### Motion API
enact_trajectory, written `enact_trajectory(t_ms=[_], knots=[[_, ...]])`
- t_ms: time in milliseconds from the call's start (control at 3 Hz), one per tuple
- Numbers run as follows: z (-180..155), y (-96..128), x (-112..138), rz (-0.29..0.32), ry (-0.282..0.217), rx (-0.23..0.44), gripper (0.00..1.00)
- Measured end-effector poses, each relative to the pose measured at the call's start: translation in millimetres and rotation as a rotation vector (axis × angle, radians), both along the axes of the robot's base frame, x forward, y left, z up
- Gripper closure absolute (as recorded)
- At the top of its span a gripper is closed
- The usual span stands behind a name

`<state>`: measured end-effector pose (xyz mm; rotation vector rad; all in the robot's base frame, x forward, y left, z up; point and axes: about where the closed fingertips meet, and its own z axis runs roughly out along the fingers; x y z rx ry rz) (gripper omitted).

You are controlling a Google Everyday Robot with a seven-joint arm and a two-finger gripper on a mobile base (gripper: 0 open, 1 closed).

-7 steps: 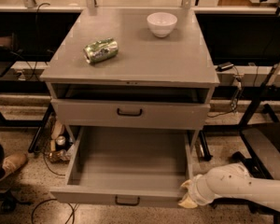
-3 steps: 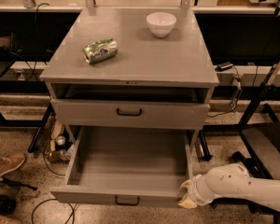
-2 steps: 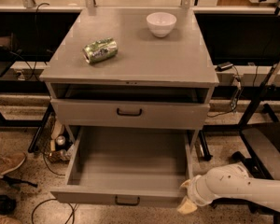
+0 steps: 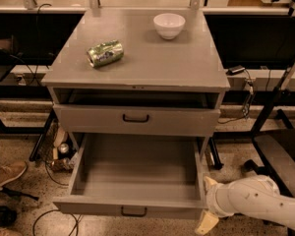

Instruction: Open middle drawer

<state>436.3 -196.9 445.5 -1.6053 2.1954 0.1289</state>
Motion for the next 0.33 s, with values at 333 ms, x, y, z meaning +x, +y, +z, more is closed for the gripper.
enact_trajectory(t_ms=[333], knots=[[69.1,-22.8,-11.5,-0.032,-0.158,-0.033,0.00]])
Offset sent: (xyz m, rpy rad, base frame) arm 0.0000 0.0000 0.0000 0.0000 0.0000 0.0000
